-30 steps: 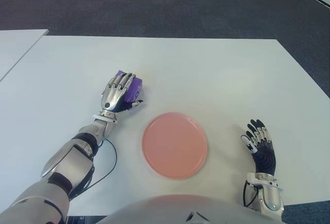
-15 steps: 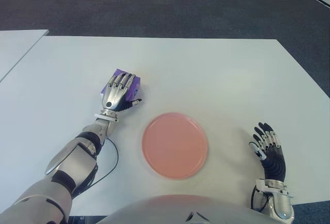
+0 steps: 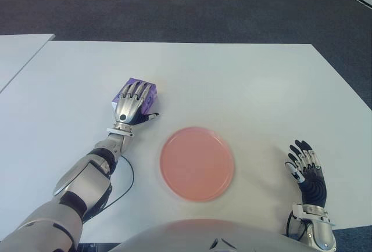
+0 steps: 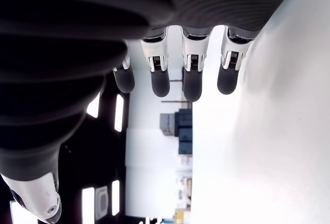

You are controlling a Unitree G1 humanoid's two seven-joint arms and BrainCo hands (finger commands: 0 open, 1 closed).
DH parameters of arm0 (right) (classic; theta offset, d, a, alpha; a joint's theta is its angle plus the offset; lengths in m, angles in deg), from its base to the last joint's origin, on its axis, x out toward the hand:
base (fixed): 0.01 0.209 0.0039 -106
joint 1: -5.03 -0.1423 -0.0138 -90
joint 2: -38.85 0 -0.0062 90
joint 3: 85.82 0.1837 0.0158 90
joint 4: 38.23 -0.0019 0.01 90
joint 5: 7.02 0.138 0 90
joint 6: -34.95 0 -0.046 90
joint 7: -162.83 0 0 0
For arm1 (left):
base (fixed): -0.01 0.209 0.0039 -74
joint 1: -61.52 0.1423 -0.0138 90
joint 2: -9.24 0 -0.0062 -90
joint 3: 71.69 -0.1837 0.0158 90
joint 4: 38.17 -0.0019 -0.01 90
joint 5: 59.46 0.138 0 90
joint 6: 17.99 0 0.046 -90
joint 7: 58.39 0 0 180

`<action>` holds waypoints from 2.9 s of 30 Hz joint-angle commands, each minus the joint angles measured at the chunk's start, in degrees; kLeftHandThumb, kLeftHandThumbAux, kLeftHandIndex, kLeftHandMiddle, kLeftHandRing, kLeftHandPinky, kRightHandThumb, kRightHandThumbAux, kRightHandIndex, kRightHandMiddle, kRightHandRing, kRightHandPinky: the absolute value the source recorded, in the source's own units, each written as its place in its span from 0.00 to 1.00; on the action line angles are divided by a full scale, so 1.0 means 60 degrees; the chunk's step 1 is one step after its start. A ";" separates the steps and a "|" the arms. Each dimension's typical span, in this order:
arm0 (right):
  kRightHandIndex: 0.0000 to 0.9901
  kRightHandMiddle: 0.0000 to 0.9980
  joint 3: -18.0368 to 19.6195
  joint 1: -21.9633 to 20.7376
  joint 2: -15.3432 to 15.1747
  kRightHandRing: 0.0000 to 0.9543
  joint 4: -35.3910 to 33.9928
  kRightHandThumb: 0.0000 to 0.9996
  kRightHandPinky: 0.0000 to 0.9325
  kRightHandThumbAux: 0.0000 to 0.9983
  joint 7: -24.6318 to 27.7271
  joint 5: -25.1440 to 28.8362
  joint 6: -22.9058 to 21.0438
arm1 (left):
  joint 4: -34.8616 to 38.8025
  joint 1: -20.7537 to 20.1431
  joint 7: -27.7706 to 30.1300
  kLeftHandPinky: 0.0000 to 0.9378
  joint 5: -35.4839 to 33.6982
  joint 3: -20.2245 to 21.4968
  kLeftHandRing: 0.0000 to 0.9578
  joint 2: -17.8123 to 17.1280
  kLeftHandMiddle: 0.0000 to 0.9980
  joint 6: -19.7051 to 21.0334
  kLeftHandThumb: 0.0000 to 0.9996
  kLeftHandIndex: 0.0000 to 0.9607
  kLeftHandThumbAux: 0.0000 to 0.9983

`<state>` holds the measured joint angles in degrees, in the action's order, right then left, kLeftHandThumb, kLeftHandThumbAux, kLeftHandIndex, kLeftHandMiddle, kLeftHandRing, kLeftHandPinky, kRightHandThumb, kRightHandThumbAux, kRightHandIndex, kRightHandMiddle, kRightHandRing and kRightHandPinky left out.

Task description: Put the tissue paper into the plate.

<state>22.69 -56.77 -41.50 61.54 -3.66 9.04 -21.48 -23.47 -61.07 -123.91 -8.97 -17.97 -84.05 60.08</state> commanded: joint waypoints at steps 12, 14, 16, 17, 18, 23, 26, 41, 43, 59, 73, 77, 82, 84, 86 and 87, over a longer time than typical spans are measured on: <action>0.11 0.13 0.0004 0.0285 0.0031 0.12 0.0509 0.09 0.16 0.67 0.0446 0.0384 -0.0762 | -0.0391 0.0506 0.1921 0.00 -0.0237 -0.0088 0.01 0.0409 0.04 0.1053 0.11 0.05 0.43; 0.11 0.13 0.0026 0.0274 0.0019 0.12 0.0504 0.09 0.17 0.67 0.0475 0.0421 -0.0788 | -0.0391 0.0499 0.2135 0.01 -0.0287 -0.0074 0.01 0.0413 0.04 0.1108 0.11 0.05 0.43; 0.11 0.13 0.0043 0.0264 0.0010 0.12 0.0499 0.08 0.17 0.68 0.0494 0.0450 -0.0808 | -0.0392 0.0491 0.2316 0.02 -0.0342 -0.0068 0.01 0.0419 0.04 0.1151 0.10 0.05 0.43; 0.11 0.13 0.0052 0.0254 0.0001 0.13 0.0498 0.08 0.17 0.68 0.0505 0.0471 -0.0824 | -0.0393 0.0483 0.2416 0.02 -0.0382 -0.0060 0.01 0.0427 0.04 0.1172 0.10 0.05 0.43; 0.11 0.13 0.0064 0.0243 -0.0019 0.13 0.0495 0.08 0.18 0.68 0.0531 0.0519 -0.0859 | -0.0403 0.0471 0.2670 0.02 -0.0484 0.0006 0.01 0.0453 0.04 0.1216 0.10 0.05 0.43; 0.12 0.13 0.0110 0.0181 -0.0077 0.13 0.0498 0.08 0.18 0.69 0.0601 0.0645 -0.0972 | -0.0402 0.0441 0.3389 0.03 -0.0849 0.0264 0.02 0.0539 0.05 0.1303 0.10 0.05 0.44; 0.12 0.13 0.0134 0.0137 -0.0085 0.13 0.0513 0.08 0.18 0.69 0.0621 0.0674 -0.0967 | -0.0383 0.0425 0.3826 0.03 -0.1108 0.0466 0.02 0.0568 0.04 0.1291 0.08 0.05 0.44; 0.10 0.12 0.0105 0.0080 -0.0208 0.11 0.0365 0.07 0.15 0.67 0.0626 0.0552 -0.1075 | -0.0277 0.0315 0.3817 0.08 -0.1211 0.0634 0.06 0.0350 0.08 0.1391 0.07 0.09 0.43; 0.10 0.12 0.0098 0.0076 -0.0227 0.11 0.0364 0.06 0.14 0.67 0.0671 0.0572 -0.1065 | -0.0272 0.0304 0.3712 0.09 -0.1175 0.0614 0.07 0.0274 0.08 0.1394 0.08 0.09 0.43; 0.11 0.12 0.0169 0.0086 -0.0254 0.12 0.0131 0.07 0.15 0.71 0.0691 0.0795 -0.1479 | -0.0304 0.0236 0.3990 0.12 -0.1146 0.0502 0.09 0.0040 0.10 0.1350 0.13 0.09 0.43; 0.11 0.12 0.0295 0.0091 -0.0277 0.11 0.0013 0.06 0.13 0.71 0.0865 0.0830 -0.1450 | -0.0305 0.0358 0.3925 0.12 -0.1186 0.0533 0.11 0.0117 0.12 0.1290 0.15 0.09 0.46; 0.11 0.12 0.0343 0.0076 -0.0333 0.10 -0.0050 0.06 0.11 0.70 0.0752 0.0753 -0.1624 | -0.0321 0.0382 0.3954 0.18 -0.1213 0.0559 0.14 0.0142 0.15 0.1294 0.17 0.13 0.47; 0.11 0.12 0.0455 -0.0046 -0.0370 0.10 0.0075 0.06 0.11 0.70 0.0768 0.0834 -0.1690 | -0.0351 0.0455 0.3943 0.34 -0.1227 0.0581 0.29 0.0193 0.29 0.1309 0.24 0.25 0.48; 0.11 0.12 0.0499 -0.0084 -0.0356 0.10 0.0080 0.07 0.11 0.70 0.0790 0.0872 -0.1679 | -0.0379 0.0532 0.3858 0.49 -0.1183 0.0546 0.44 0.0241 0.43 0.1388 0.44 0.34 0.56; 0.11 0.12 0.0541 -0.0116 -0.0372 0.09 0.0081 0.06 0.11 0.71 0.0834 0.0920 -0.1676 | -0.0437 0.0664 0.3625 0.58 -0.1019 0.0403 0.52 0.0316 0.48 0.1639 0.62 0.39 0.61; 0.11 0.12 0.0566 -0.0148 -0.0391 0.09 0.0121 0.06 0.11 0.71 0.0874 0.0955 -0.1658 | -0.0457 0.0700 0.3518 0.62 -0.0919 0.0311 0.56 0.0336 0.50 0.1767 0.70 0.41 0.63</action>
<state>25.90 -58.13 -44.19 60.36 1.32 13.93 -28.87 -22.72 -63.35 -105.30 -16.01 -14.18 -83.50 67.76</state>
